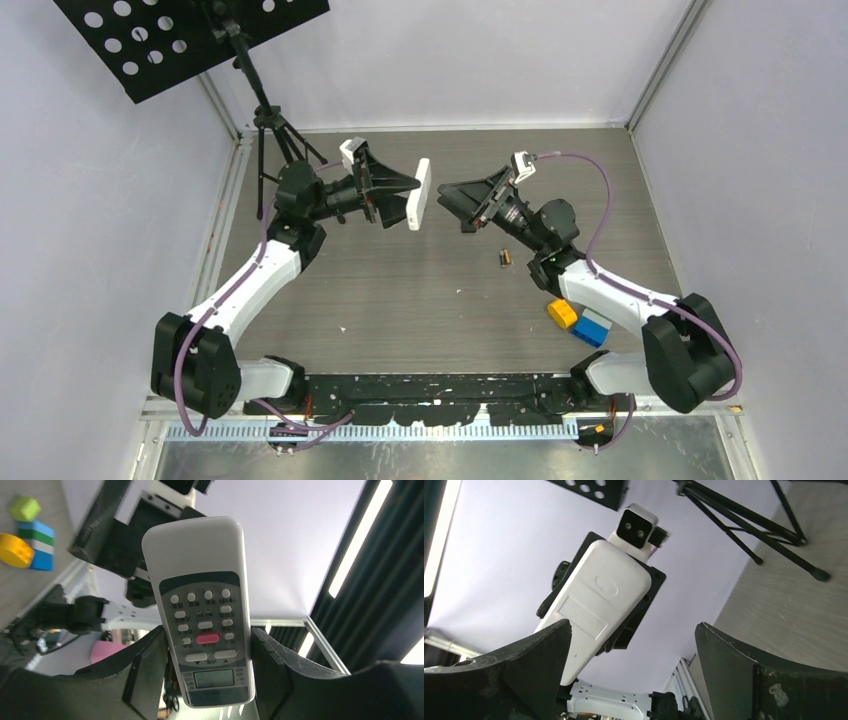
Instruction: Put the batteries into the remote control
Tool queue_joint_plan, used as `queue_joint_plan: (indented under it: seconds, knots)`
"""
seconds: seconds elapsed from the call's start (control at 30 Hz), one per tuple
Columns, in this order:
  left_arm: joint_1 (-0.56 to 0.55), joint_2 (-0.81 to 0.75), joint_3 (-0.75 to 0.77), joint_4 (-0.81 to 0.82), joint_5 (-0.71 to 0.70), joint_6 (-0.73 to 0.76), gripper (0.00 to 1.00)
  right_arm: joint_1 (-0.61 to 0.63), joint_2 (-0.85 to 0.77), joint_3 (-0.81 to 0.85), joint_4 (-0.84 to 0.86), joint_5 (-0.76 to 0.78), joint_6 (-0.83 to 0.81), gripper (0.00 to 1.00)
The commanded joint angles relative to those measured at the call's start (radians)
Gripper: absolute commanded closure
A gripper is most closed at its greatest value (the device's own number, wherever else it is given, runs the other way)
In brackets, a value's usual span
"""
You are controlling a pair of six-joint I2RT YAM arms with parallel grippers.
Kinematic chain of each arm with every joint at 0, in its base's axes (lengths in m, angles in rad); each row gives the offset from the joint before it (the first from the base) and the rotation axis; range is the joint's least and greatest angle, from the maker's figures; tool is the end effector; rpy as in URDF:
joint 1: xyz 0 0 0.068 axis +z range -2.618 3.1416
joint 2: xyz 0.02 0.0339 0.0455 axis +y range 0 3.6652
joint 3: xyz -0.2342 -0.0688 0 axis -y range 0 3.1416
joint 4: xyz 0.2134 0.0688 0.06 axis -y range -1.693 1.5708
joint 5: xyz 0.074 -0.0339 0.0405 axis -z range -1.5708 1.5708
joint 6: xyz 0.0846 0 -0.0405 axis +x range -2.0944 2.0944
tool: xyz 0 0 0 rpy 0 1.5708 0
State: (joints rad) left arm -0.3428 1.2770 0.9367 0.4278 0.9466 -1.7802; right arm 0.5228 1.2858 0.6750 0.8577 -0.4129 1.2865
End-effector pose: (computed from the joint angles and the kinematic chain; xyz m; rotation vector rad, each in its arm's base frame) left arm 0.2560 -0.1643 0.3338 -0.4348 2.0506 -2.2007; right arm 0.2519 0.1843 0.3020 0.1895 1.5809 1.7504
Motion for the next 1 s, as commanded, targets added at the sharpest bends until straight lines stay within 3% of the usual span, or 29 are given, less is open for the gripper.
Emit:
queue_joint_plan:
  seconds: [0.0,0.13,0.47,0.6,0.8,0.97]
  knots:
    - [-0.057,0.008,0.007,0.335,0.049,-0.194,0.89,0.006,0.055,0.032,0.360,-0.036,0.032,0.01]
    - [-0.112,0.021,0.031,0.366,0.021,-0.214,0.91,0.006,0.155,0.089,0.565,-0.074,0.135,0.01]
    - [-0.134,0.001,0.013,0.415,-0.030,-0.255,0.93,0.032,0.078,0.150,0.578,-0.138,0.101,0.03]
    - [-0.134,-0.008,0.000,0.430,-0.062,-0.269,0.95,0.032,0.054,0.141,0.579,-0.145,0.138,0.09]
    - [-0.134,-0.005,-0.015,0.461,-0.091,-0.290,0.96,0.032,0.028,0.117,0.578,-0.135,0.140,0.34]
    - [-0.134,-0.005,-0.030,0.465,-0.101,-0.297,0.93,0.032,0.029,0.117,0.579,-0.114,0.141,0.69]
